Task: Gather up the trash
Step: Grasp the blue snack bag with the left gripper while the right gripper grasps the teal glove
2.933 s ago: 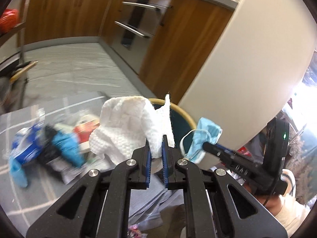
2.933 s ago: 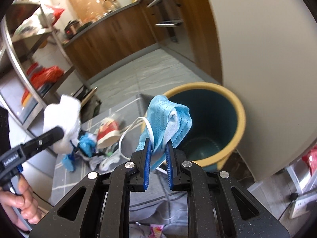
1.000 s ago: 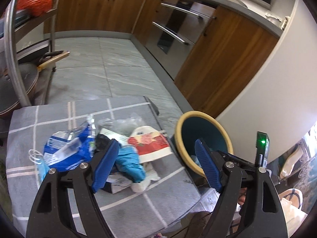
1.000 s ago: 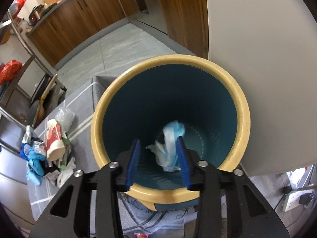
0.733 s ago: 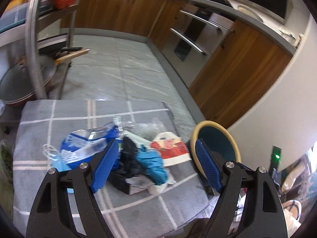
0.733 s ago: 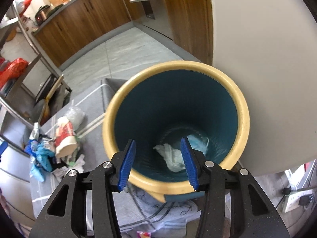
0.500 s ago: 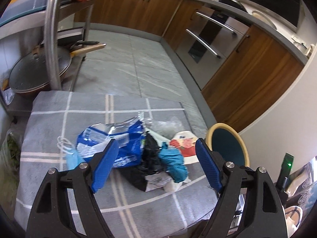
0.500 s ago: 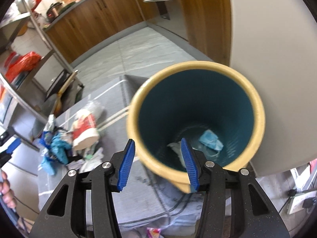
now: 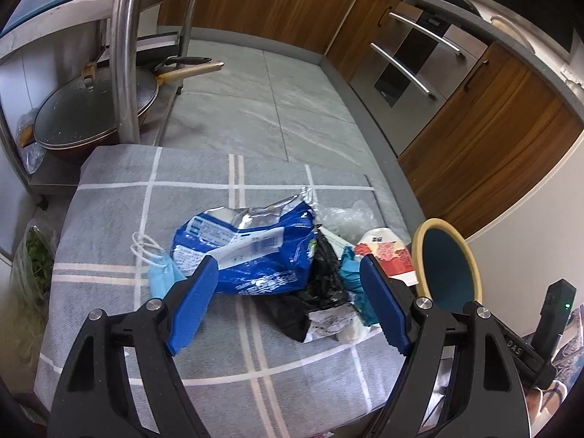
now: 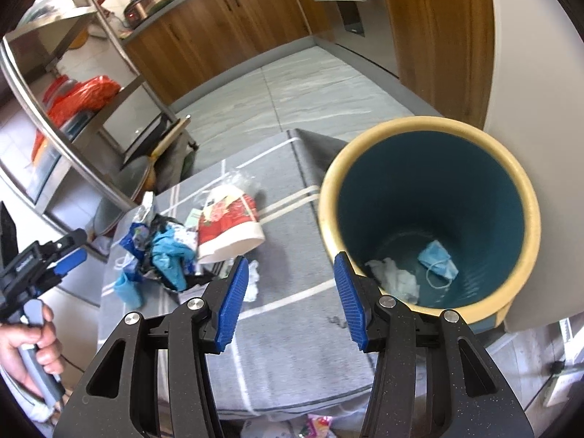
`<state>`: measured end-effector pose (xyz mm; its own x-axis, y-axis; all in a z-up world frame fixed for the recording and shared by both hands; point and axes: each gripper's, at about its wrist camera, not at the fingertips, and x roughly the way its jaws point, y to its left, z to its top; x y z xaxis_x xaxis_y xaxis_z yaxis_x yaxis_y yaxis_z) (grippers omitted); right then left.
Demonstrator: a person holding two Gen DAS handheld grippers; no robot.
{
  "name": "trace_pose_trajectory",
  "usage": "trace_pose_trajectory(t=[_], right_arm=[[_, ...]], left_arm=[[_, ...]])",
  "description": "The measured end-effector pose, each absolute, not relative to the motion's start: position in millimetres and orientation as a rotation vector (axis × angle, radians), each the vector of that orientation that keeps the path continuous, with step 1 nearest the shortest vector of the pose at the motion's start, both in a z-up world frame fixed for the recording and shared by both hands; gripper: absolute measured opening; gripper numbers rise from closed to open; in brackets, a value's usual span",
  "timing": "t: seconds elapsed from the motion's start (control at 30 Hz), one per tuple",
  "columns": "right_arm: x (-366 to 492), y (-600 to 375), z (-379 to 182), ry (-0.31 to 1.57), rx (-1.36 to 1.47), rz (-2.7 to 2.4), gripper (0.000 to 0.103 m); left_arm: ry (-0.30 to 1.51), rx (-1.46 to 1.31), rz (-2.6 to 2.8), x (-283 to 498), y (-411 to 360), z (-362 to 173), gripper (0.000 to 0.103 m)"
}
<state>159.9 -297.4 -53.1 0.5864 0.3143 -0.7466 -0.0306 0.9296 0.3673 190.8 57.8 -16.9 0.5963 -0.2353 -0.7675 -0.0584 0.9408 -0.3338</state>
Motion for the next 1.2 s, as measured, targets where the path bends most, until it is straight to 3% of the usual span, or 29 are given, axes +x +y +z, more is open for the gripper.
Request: trace_pose_trajectory(t=[0.43, 0.7, 0.9, 1.03, 1.2], right_arm=[[160, -254, -49, 0.924, 0.288, 0.306, 0.051], [158, -235, -50, 0.931, 0.262, 0.338, 0.051], [156, -229, -51, 0.937, 0.249, 0.345, 0.051], [156, -228, -52, 0.939, 0.245, 0.348, 0.051], [158, -224, -52, 0.938, 0.247, 0.355, 0.051]], left_arm=[[1.002, -0.239, -0.112, 197, 72, -19, 0.078], [1.045, -0.112, -0.23, 222, 34, -35, 0.073], [1.081, -0.028, -0.237, 243, 13, -52, 0.05], [1.103, 0.002, -0.233, 245, 7, -58, 0.018], [1.082, -0.004, -0.241, 244, 9, -52, 0.012]])
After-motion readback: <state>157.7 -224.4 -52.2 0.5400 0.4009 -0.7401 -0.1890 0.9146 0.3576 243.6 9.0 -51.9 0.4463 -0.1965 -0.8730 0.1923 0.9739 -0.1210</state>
